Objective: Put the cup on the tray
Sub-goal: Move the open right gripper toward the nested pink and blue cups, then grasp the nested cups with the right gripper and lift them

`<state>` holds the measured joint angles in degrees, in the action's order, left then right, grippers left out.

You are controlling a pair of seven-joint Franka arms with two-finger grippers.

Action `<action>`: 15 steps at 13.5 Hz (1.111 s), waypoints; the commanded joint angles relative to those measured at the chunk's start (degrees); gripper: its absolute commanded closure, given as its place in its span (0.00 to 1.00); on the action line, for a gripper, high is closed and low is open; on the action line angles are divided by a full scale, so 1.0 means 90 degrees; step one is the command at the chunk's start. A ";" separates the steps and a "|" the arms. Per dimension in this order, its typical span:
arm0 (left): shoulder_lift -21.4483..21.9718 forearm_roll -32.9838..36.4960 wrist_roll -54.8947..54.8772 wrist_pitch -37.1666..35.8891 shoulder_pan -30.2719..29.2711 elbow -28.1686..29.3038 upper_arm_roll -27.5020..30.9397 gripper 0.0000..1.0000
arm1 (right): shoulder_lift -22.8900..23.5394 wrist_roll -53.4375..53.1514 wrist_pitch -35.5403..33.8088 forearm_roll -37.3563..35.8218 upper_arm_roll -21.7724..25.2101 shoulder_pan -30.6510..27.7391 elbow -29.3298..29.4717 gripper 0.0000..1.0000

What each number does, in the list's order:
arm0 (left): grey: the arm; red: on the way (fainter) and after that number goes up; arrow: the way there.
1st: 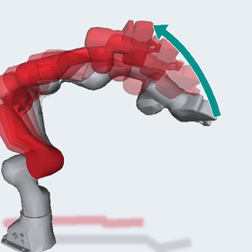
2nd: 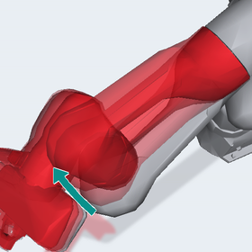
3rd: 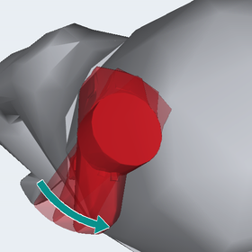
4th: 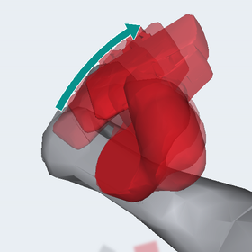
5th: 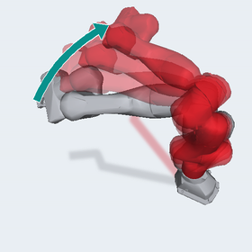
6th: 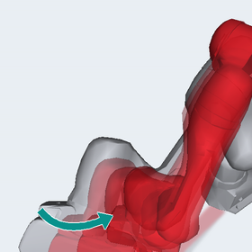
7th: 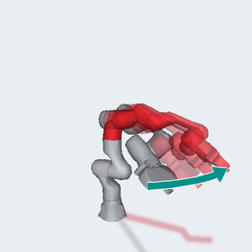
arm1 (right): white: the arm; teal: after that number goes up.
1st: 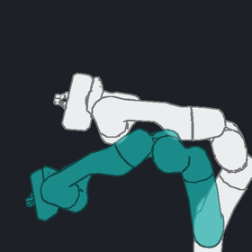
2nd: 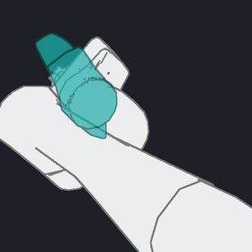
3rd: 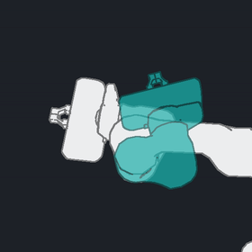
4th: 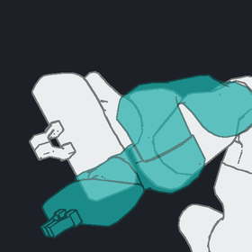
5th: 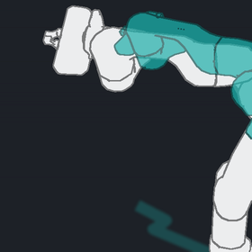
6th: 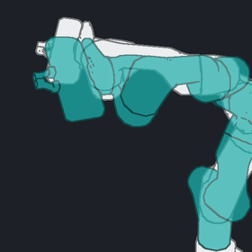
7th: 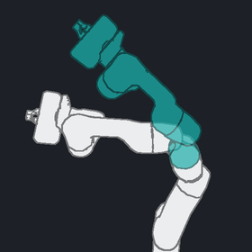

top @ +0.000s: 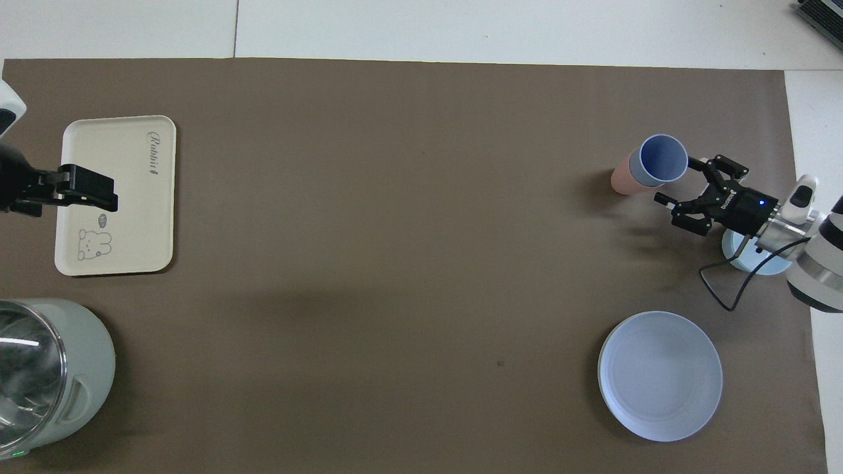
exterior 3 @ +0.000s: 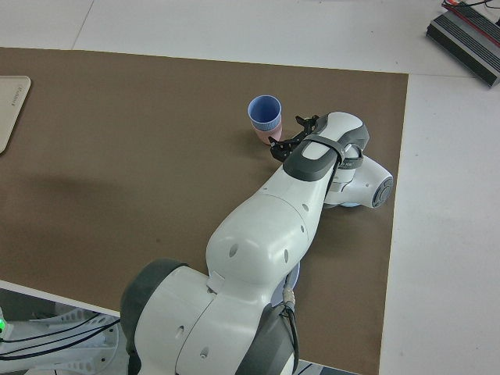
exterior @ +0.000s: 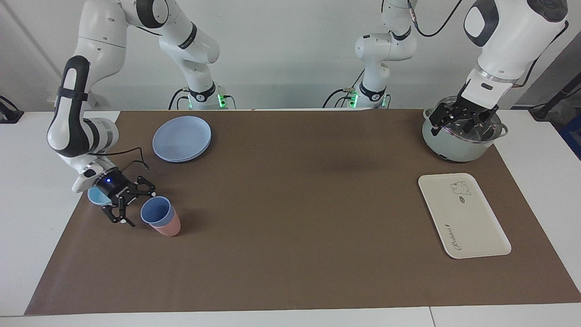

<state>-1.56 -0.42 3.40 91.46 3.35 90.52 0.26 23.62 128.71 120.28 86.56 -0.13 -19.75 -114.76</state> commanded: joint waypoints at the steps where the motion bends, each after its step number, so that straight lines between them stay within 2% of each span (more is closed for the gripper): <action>1: 0.0193 -0.0109 0.0003 0.0003 -0.0050 0.0196 -0.0019 0.00 | -0.0046 0.0376 0.0053 0.0536 -0.0015 0.0172 -0.0158 0.00; 5: 0.0193 -0.0109 -0.0017 0.0023 -0.0050 0.0196 -0.0019 0.00 | -0.0046 0.0572 0.0190 0.1015 -0.0015 0.0329 -0.0237 0.00; 9: 0.0261 -0.0109 0.0012 0.0042 -0.0021 0.0313 -0.0039 0.00 | -0.0066 0.0709 0.0210 0.1123 -0.0015 0.0378 -0.0335 0.00; 15: 0.0232 0.0066 0.0012 -0.0289 0.0038 0.0118 -0.0068 0.00 | -0.0076 0.0884 0.0317 0.1543 -0.0044 0.0621 -0.0403 0.00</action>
<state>-0.65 -0.41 3.41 90.64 3.42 91.01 -0.45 23.63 133.95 121.76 97.71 -0.17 -14.84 -117.14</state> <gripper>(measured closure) 0.000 0.000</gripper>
